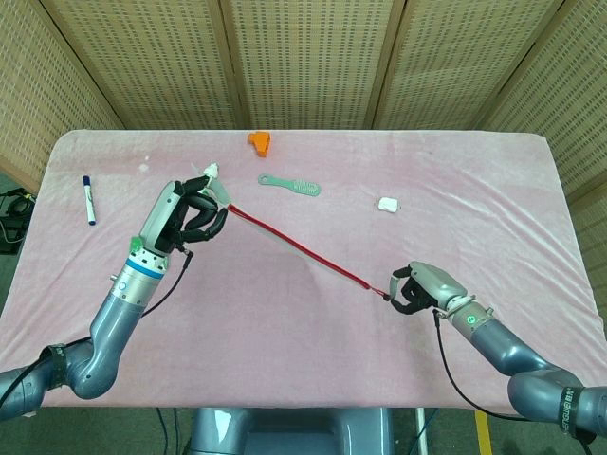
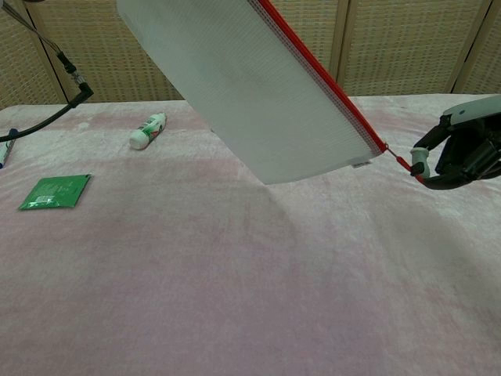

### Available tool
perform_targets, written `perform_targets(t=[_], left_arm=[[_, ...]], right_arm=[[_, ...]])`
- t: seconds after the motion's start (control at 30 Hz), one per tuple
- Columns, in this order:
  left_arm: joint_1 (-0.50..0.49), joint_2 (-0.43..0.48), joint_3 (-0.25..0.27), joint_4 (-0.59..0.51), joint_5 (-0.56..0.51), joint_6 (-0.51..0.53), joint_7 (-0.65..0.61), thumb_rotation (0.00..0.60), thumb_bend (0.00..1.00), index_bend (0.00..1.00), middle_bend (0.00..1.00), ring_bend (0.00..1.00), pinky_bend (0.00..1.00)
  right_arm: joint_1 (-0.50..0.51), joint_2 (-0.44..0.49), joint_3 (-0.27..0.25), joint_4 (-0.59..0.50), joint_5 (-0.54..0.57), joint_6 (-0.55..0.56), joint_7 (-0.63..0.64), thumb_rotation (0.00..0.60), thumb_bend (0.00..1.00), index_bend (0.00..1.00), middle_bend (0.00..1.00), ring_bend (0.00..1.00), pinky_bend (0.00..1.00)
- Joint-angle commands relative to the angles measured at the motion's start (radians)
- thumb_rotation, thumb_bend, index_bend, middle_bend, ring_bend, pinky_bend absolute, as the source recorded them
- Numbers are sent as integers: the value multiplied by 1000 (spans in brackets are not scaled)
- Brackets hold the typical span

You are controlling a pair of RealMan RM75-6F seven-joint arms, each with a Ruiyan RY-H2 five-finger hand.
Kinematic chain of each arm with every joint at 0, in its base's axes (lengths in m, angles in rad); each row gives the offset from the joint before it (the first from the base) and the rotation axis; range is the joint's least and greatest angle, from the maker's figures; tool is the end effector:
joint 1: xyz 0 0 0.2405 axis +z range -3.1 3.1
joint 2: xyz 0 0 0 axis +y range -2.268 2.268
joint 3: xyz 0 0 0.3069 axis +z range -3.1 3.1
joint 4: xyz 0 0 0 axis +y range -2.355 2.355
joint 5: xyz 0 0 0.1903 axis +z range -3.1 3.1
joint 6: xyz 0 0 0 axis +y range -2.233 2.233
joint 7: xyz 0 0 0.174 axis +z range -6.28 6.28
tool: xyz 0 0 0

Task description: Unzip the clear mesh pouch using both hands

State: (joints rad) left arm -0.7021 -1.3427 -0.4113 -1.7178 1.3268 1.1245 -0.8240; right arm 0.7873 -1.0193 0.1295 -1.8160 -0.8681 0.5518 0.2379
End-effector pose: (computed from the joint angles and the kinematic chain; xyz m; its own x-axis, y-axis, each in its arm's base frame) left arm -0.0998 0.4076 0.1295 -0.6210 0.3967 0.6760 0.5942 -0.3242 0.7361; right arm -0.2115 -0.3729 0.1065 -0.0433 -0.6581 0.7517 -0.9988 0.0459 -0.0173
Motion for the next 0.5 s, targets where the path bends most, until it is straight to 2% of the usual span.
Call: perform_targets(t=[0.03,0.1,0.13,0.17,0.2,0.23,0.27,0.3,0.37,0.5], left_arm=[[2,-1,3,1,3,2,-4,600,699,857,1000,892,996],[4,0,14,9,23,4,-13,600,457,689,1000,892,993],[5,6,28,15,45,0,-17,600,244,493,1000,892,988],[7,16,44,22,69,-7,-23,600,129,348,1000,892,984],[8,25,56,28,86,-10,-22,600,29,157,998,892,978],[12,31,65,35,100,-6,-14,600,0,44,993,890,974],[15,34,72,40,110,0,-5,600,0,4,986,888,970],[18,38,78,44,117,5,5,600,0,0,980,886,967],[31,53,90,45,126,21,30,600,0,0,971,882,962],[44,85,81,36,120,47,55,600,0,0,970,880,961]], right_arm=[[-2,-1,2,0,0,1,2,600,863,816,1000,938,1000],[-11,-6,10,-2,-3,17,12,600,757,707,1000,938,1000],[-19,-7,13,-2,-15,23,16,600,595,567,1000,938,1000],[-26,-7,14,1,-32,28,19,600,452,455,1000,938,1000],[-31,-7,15,4,-45,33,19,600,244,301,999,938,1000],[-37,-8,15,7,-59,41,16,600,93,187,998,938,1000],[-43,-8,15,9,-71,48,15,600,22,118,996,938,1000],[-48,-8,15,10,-83,55,14,600,4,88,995,938,1000],[-62,-5,11,11,-113,77,2,600,0,37,992,938,1000],[-87,3,2,8,-166,125,-27,600,0,13,991,938,1000]])
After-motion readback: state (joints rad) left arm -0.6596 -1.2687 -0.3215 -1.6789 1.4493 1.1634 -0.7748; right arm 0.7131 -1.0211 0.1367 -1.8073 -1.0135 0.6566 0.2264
